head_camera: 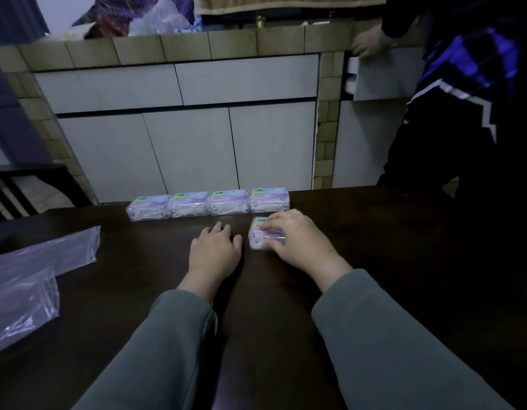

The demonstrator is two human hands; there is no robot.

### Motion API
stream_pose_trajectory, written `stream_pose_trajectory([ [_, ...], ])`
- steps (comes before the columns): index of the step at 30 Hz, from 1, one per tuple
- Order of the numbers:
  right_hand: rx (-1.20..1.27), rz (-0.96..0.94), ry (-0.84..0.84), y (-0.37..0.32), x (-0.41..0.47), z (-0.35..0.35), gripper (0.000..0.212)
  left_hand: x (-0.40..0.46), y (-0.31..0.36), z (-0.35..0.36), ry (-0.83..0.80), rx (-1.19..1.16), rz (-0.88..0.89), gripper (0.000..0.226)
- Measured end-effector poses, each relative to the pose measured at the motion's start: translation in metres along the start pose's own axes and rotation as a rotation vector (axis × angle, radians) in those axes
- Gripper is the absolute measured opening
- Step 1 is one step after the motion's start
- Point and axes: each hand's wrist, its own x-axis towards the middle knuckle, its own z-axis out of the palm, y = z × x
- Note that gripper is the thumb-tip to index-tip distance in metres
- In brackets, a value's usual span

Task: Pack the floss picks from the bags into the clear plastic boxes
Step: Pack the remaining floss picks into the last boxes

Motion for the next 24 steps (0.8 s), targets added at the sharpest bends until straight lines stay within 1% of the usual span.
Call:
stream_pose_trajectory([
  [4,-0.051,0.107,0.045,0.002,-0.007,0.003,0.037,-0.002,0.002,0.0,0.009,0.015,-0.006,0.047],
  [9,-0.091,0.254,0.135,0.011,-0.01,0.007,0.044,-0.003,0.003,0.0,0.018,0.017,-0.014,0.048],
  [16,-0.13,0.423,0.146,0.022,0.003,0.006,0.053,-0.005,0.005,-0.002,0.04,0.026,-0.008,0.044],
  [18,-0.127,0.445,0.158,0.024,0.008,0.006,0.051,-0.004,0.005,-0.002,0.048,0.027,-0.004,0.044],
  [24,-0.112,0.424,0.18,0.042,0.033,0.011,0.052,-0.003,0.004,-0.001,0.065,0.025,0.002,0.043],
])
